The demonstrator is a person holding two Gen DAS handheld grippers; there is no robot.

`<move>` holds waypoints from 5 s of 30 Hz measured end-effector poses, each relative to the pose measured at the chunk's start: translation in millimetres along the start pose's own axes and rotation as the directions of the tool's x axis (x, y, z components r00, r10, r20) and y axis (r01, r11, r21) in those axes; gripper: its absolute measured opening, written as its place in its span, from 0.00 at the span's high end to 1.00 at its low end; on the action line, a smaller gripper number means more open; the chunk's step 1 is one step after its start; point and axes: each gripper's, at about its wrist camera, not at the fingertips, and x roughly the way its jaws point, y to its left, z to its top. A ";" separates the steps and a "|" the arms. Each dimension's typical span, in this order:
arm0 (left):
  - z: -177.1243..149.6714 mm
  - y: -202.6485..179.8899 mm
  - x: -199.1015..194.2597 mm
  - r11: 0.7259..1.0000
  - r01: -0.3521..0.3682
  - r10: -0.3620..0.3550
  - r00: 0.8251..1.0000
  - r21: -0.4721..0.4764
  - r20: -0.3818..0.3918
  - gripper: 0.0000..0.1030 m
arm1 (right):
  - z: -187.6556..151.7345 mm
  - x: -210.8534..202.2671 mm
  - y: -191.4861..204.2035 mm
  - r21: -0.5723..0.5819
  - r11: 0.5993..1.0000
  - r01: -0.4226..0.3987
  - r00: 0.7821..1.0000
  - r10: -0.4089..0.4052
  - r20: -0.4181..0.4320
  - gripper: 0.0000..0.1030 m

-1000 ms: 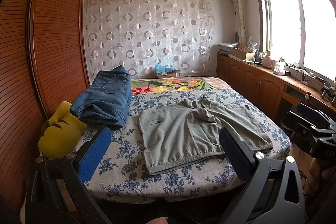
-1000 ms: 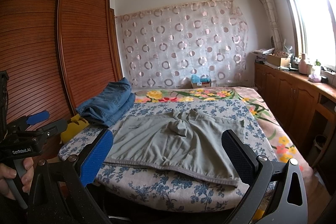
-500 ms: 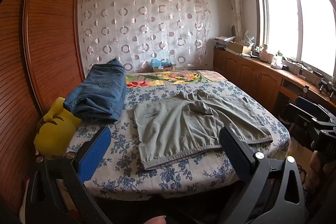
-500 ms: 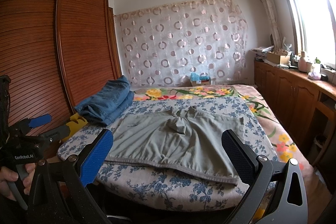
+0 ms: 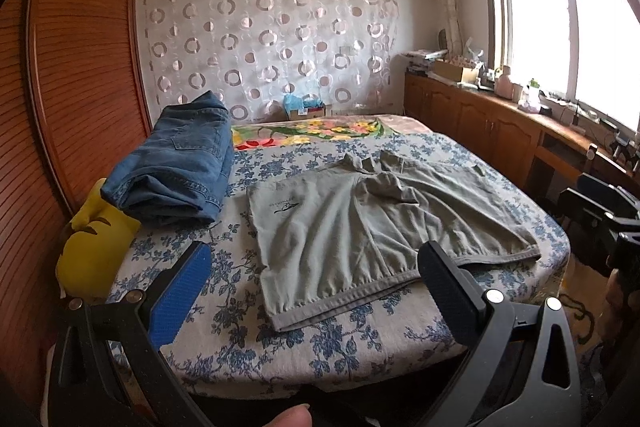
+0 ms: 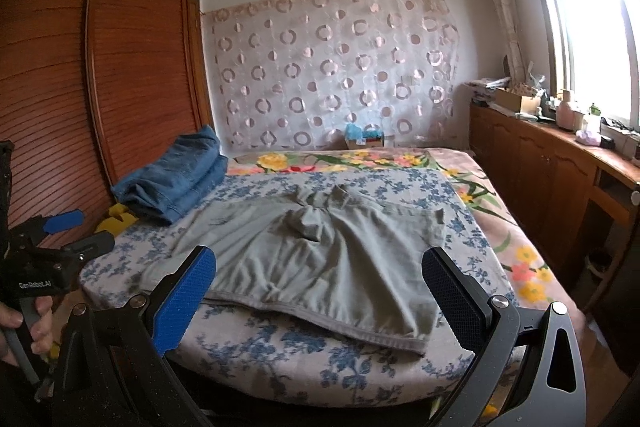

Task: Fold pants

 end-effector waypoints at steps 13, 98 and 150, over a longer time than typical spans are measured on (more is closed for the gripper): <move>12.9 -1.3 50.9 0.998 0.049 -0.046 0.997 0.045 -0.062 0.00 | 17.7 36.9 -16.5 -0.007 0.999 0.034 0.995 -0.035 -0.089 0.16; 24.5 -10.0 234.4 0.983 0.169 -0.125 0.903 0.074 -0.411 0.00 | 63.8 65.1 -31.0 -0.036 0.999 0.004 0.902 -0.019 -0.431 0.60; -36.1 76.4 103.3 0.982 0.159 -0.185 0.899 -0.096 -0.396 0.68 | 46.9 14.3 34.8 -0.063 0.997 -0.036 0.938 0.012 -0.346 0.50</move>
